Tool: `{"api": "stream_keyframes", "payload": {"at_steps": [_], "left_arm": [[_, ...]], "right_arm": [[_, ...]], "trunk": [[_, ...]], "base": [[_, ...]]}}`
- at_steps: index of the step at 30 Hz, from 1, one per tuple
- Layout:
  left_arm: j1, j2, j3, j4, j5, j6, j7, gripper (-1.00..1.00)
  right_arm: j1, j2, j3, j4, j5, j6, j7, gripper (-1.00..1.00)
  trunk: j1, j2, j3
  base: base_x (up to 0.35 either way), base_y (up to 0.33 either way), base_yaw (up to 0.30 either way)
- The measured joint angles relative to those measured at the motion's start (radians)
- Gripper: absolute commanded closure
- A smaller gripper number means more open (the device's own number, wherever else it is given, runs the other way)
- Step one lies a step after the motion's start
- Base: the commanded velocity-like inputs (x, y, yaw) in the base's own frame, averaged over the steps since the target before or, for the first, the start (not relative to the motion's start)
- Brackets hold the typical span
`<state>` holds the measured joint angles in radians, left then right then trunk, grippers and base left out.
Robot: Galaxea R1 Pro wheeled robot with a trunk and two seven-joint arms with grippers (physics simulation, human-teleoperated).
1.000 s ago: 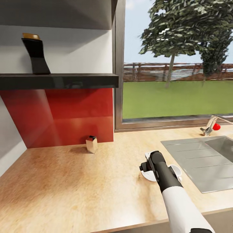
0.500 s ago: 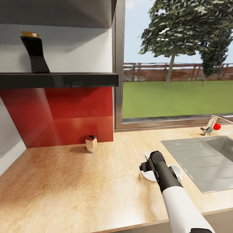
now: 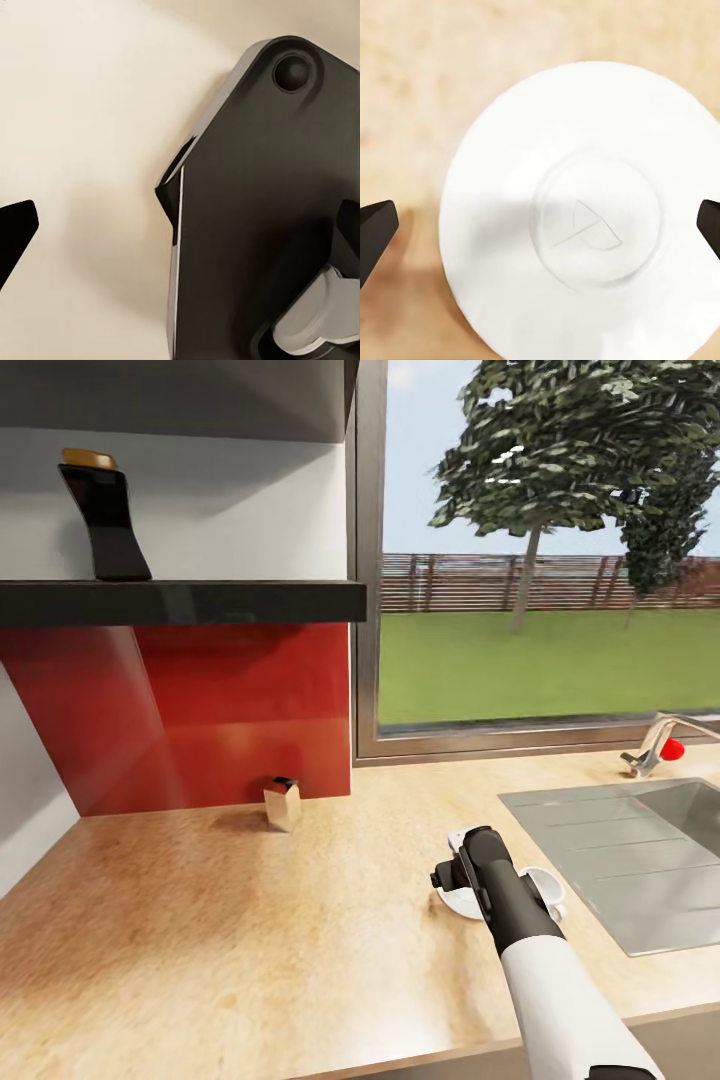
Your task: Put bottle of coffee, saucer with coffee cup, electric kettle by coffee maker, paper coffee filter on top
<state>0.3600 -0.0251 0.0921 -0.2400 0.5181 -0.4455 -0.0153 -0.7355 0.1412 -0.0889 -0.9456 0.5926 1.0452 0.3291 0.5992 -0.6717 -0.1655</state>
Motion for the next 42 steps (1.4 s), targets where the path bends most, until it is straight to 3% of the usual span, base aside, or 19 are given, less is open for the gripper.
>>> {"api": "stream_keyframes", "payload": {"at_steps": [5, 23, 41, 42], "left_arm": [[0.0, 0.0, 0.0, 0.0, -0.003, 0.0, 0.0, -1.0], [0.0, 0.0, 0.0, 0.0, -0.003, 0.0, 0.0, -1.0], [0.0, 0.001, 0.0, 0.0, -0.003, 0.002, 0.0, -1.0], [0.0, 0.001, 0.0, 0.0, -0.003, 0.002, 0.0, -1.0]], "right_arm": [[0.0, 0.0, 0.0, 0.0, 0.0, 0.0, 0.0, -1.0], [0.0, 0.003, -0.001, 0.042, -0.011, 0.0, 0.011, -1.0], [0.0, 0.002, -0.001, 0.04, -0.021, 0.0, 0.012, -1.0], [0.0, 0.002, -0.001, 0.038, -0.021, 0.0, 0.012, 1.0]], "trunk": [[0.015, -0.028, -0.012], [0.015, -0.028, -0.013], [0.079, -0.154, -0.069], [0.082, -0.161, -0.072]], "base": [[0.0, 0.0, 0.0], [0.0, 0.0, 0.0], [0.0, 0.0, 0.0], [0.0, 0.0, 0.0]]}}
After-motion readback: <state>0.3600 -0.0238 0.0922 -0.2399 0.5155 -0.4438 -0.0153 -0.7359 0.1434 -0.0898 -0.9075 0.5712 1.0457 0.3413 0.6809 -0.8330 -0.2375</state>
